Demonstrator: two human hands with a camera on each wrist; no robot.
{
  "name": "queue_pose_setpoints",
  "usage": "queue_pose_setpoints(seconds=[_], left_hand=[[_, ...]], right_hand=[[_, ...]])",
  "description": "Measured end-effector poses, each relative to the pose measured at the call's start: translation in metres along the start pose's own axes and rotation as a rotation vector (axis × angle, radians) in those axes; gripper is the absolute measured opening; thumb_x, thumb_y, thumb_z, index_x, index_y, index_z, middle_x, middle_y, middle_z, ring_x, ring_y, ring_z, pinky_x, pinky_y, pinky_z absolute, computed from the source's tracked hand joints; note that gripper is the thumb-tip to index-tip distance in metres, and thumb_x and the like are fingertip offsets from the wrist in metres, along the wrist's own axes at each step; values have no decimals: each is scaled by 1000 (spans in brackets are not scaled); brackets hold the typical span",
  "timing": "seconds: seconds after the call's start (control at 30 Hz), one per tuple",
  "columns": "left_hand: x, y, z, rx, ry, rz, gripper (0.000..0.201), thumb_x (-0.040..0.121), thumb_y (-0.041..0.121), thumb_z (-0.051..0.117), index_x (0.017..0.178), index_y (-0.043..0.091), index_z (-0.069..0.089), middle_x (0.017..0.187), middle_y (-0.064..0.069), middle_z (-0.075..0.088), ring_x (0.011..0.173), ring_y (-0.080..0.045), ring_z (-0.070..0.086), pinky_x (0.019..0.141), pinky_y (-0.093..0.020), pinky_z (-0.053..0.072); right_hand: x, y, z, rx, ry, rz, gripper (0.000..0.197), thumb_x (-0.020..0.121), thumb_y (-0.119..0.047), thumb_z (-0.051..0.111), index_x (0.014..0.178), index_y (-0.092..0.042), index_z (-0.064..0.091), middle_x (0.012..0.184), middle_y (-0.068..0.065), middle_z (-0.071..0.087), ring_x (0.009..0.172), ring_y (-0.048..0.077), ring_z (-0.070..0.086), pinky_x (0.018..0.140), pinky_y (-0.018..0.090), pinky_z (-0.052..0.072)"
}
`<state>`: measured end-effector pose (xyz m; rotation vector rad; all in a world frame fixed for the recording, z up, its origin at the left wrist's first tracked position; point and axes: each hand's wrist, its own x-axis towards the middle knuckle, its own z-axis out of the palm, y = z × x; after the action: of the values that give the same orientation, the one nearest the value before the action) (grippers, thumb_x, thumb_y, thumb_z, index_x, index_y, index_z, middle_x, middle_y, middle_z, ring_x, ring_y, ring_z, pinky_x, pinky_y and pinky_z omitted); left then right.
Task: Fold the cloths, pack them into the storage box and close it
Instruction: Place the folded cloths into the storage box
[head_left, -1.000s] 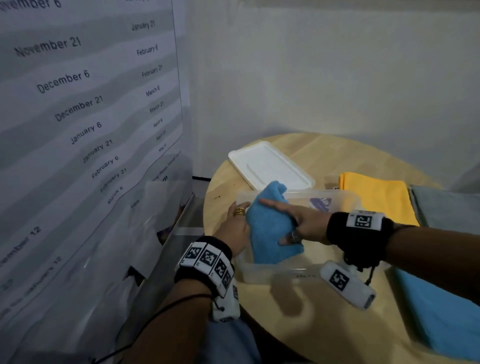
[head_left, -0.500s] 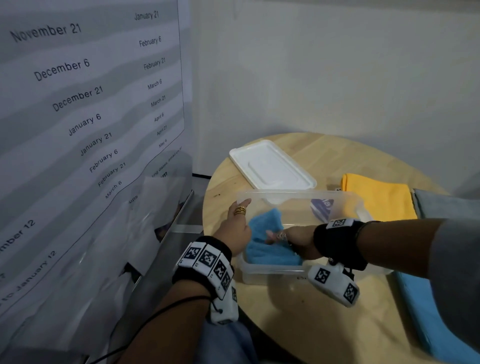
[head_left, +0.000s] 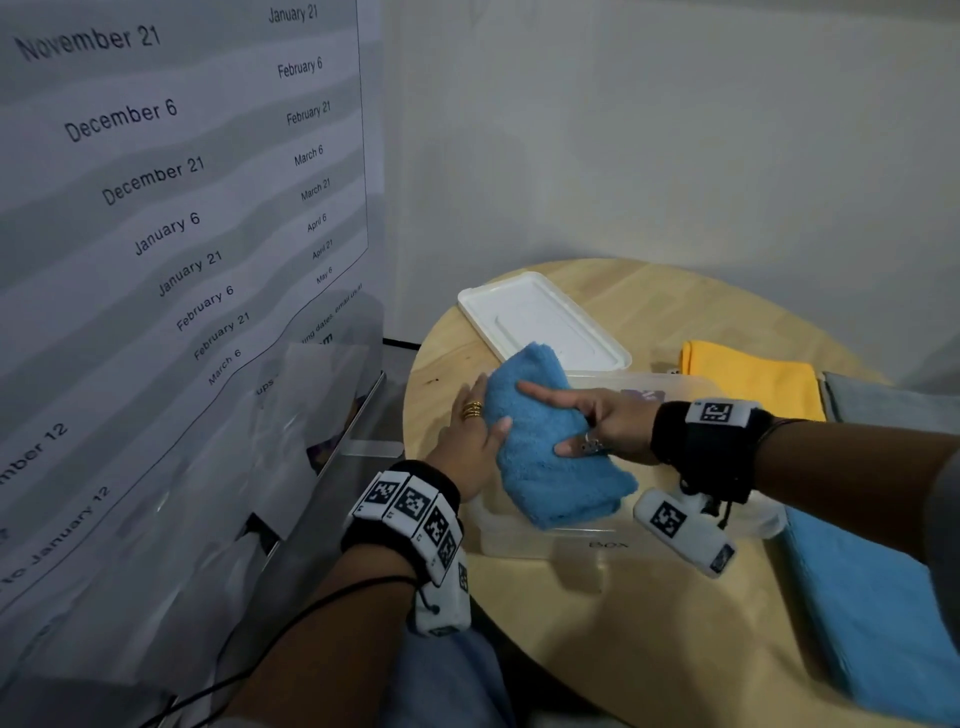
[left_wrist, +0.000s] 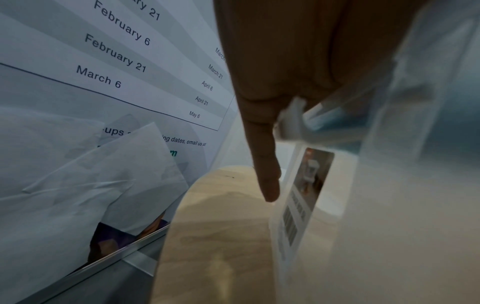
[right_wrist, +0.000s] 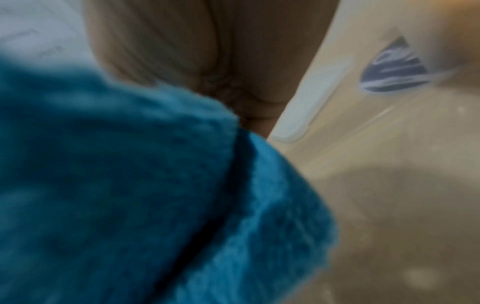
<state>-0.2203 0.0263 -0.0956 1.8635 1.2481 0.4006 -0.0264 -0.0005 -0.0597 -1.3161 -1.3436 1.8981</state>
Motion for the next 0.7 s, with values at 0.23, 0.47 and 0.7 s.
queue_pose_setpoints(seconds=[0.23,0.47,0.7], left_hand=[[-6,10,-7,312,-111,-91,91,77,40,72,147,36,14,151,-7,-31,142,-38,13,114,-42,25],[-8,32,-8,641,-230,-205,65,83,45,63,136,17,40,149,-13,6,132,-39,28,108,-42,33],[-21,43,-10,871,-166,-92,55,79,49,66,124,21,51,155,-8,-17,144,-35,-7,111,-60,12]], right_hand=[[22,14,16,-225,-38,221,91,86,17,49,148,-34,7,156,2,15,138,23,31,110,39,34],[36,18,38,-647,39,517,94,92,4,40,139,-36,-31,154,20,11,133,38,31,108,46,35],[46,13,46,-786,86,529,78,94,-11,48,149,-22,-6,148,20,29,110,22,43,88,27,42]])
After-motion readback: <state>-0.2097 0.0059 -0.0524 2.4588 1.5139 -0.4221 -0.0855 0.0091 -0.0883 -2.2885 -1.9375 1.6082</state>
